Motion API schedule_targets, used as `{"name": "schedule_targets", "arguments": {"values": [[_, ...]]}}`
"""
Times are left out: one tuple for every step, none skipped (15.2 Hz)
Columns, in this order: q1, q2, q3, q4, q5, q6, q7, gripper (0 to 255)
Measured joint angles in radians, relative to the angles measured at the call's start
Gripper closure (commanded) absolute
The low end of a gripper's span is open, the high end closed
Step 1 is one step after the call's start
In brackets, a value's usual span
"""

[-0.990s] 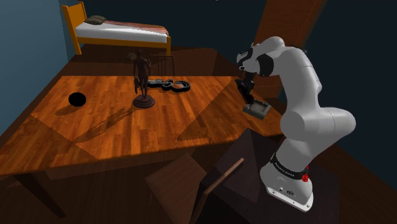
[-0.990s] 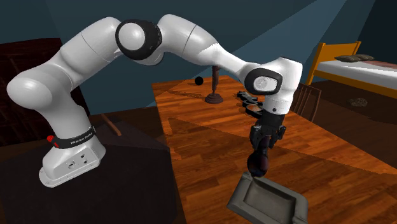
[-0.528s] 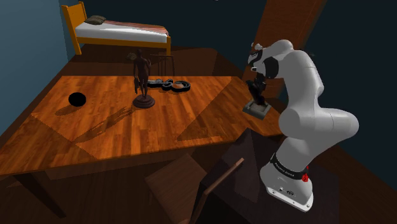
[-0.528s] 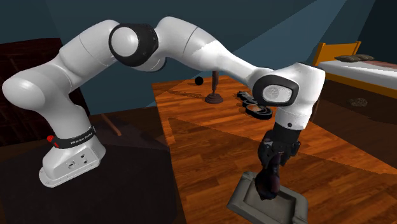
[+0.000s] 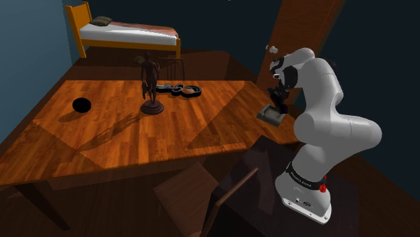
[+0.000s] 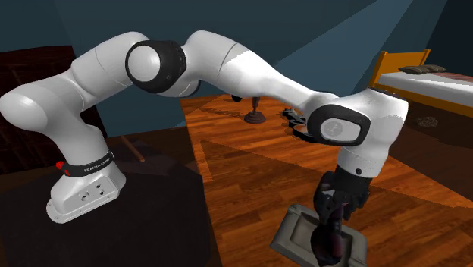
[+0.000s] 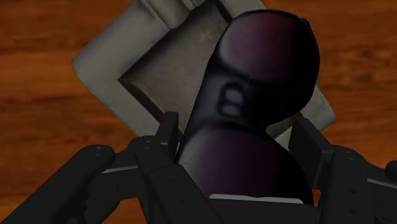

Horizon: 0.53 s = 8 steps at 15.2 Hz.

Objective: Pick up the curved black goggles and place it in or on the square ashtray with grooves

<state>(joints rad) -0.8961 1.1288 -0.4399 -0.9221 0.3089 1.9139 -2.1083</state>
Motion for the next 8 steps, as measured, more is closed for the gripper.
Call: {"name": "schedule_targets", "arguments": {"values": [[-0.001, 0.008, 0.002, 0.008, 0.002, 0.004, 0.001, 255], [-0.008, 0.026, 0.005, 0.028, 0.003, 0.004, 0.002, 255], [-0.006, 0.029, 0.005, 0.017, 0.004, 0.015, 0.002, 255], [-0.007, 0.037, 0.006, 0.019, 0.005, 0.021, 0.002, 255], [-0.008, 0.045, 0.008, 0.019, 0.006, 0.028, 0.003, 255], [-0.010, 0.056, 0.010, 0.026, 0.007, 0.033, 0.004, 255], [-0.012, 0.067, 0.011, 0.035, 0.008, 0.036, 0.006, 255], [-0.012, 0.067, 0.011, 0.035, 0.008, 0.036, 0.006, 0]]}}
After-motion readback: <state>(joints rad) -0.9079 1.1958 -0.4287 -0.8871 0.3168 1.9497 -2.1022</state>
